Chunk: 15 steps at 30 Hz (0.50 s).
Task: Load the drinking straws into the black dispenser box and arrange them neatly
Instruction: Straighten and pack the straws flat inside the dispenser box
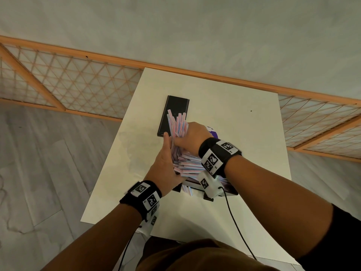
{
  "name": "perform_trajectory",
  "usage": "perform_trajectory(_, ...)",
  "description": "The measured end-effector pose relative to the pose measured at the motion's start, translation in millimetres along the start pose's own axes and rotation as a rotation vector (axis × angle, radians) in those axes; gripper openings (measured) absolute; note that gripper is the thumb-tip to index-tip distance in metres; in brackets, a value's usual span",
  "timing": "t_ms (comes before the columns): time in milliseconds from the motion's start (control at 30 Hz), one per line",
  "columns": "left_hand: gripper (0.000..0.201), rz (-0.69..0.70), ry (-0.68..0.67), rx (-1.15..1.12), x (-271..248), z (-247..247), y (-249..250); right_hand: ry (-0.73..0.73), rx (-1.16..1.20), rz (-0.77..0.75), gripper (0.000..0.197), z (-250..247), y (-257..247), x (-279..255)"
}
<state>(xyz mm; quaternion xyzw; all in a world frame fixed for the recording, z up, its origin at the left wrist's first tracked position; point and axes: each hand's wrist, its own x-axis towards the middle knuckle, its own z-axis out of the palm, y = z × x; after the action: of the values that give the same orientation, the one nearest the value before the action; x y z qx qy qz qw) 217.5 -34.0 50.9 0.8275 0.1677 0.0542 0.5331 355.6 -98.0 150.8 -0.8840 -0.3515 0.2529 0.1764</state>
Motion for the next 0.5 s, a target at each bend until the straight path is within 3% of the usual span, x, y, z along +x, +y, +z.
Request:
perform_trajectory(333, 0.138, -0.019, -0.027, 0.053, 3, -4, -4, 0.092, 0.135, -0.059, 0.030, -55, -3, -24)
perform_trajectory(500, 0.136, -0.034, -0.024, 0.056, 1, -5, 0, 0.163, 0.188, -0.105, 0.020, -84, -5, -36)
